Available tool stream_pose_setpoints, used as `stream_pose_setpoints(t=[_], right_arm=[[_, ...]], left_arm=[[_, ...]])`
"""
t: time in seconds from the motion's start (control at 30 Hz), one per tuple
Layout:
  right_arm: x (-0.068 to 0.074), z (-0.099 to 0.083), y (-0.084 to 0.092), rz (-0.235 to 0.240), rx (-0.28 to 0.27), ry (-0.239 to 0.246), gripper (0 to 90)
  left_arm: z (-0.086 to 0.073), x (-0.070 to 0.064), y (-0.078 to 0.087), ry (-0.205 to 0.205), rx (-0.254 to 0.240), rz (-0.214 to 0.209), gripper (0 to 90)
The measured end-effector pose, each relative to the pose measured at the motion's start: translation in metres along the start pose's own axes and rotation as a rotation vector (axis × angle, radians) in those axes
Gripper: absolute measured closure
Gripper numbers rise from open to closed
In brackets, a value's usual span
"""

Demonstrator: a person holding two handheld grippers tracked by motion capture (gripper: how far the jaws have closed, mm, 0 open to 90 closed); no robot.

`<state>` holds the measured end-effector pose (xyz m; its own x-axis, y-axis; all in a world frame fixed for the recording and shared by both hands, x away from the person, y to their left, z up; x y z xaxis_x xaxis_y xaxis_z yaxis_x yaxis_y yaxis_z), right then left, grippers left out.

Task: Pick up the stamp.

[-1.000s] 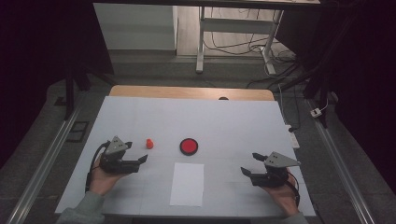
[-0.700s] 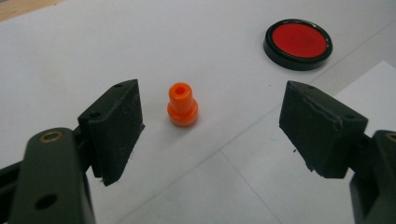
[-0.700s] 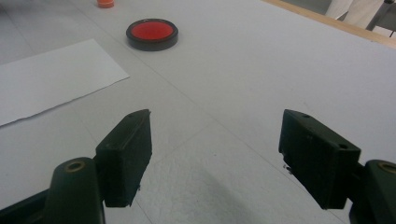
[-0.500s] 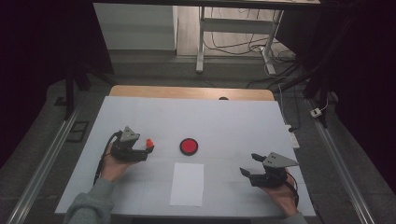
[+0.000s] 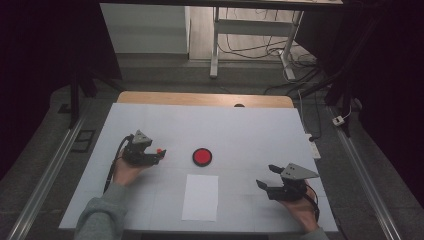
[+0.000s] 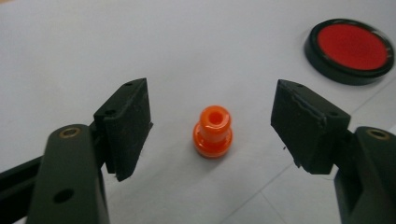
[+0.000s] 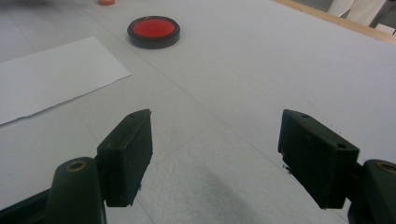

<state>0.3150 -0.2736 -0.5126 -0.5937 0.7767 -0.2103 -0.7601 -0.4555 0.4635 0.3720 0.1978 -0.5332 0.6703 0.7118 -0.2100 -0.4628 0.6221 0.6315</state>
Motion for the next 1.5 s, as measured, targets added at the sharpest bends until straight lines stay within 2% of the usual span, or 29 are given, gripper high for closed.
stream_pose_setpoints(t=[0.23, 0.47, 0.8, 1.0, 1.07, 1.5], right_arm=[[0.0, 0.0, 0.0, -0.002, 0.001, -0.001, 26.0], [0.001, 0.0, 0.0, 0.004, 0.003, -0.001, 26.0], [0.0, -0.001, -0.001, 0.005, 0.003, -0.004, 26.0], [0.001, -0.001, -0.001, 0.006, 0.006, -0.004, 26.0], [0.001, -0.002, -0.001, 0.006, 0.007, -0.004, 26.0], [0.0, -0.002, -0.001, 0.003, 0.01, -0.004, 25.9]], left_arm=[[-0.002, 0.002, -0.004, -0.011, 0.02, -0.021, 35.5], [-0.004, 0.004, -0.01, -0.017, 0.041, -0.023, 44.1], [-0.005, 0.006, -0.014, -0.019, 0.039, -0.03, 56.2], [-0.006, 0.005, -0.014, -0.03, 0.045, -0.044, 65.5], [-0.006, 0.005, -0.014, -0.035, 0.049, -0.05, 71.1], [-0.006, 0.007, -0.01, -0.028, 0.029, -0.06, 72.6]])
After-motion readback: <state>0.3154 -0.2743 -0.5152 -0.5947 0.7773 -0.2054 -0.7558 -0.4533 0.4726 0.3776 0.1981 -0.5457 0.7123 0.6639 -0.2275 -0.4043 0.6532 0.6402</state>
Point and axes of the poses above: each handheld gripper's, and its own axes: y roughly backward along the jaws, z roughly out of its top, x roughly to its left, the point moved 2 cm from there along -y, roughly forward along the jaws, and after that the axes turned 15 degrees about -z, right-handed, at the moved point
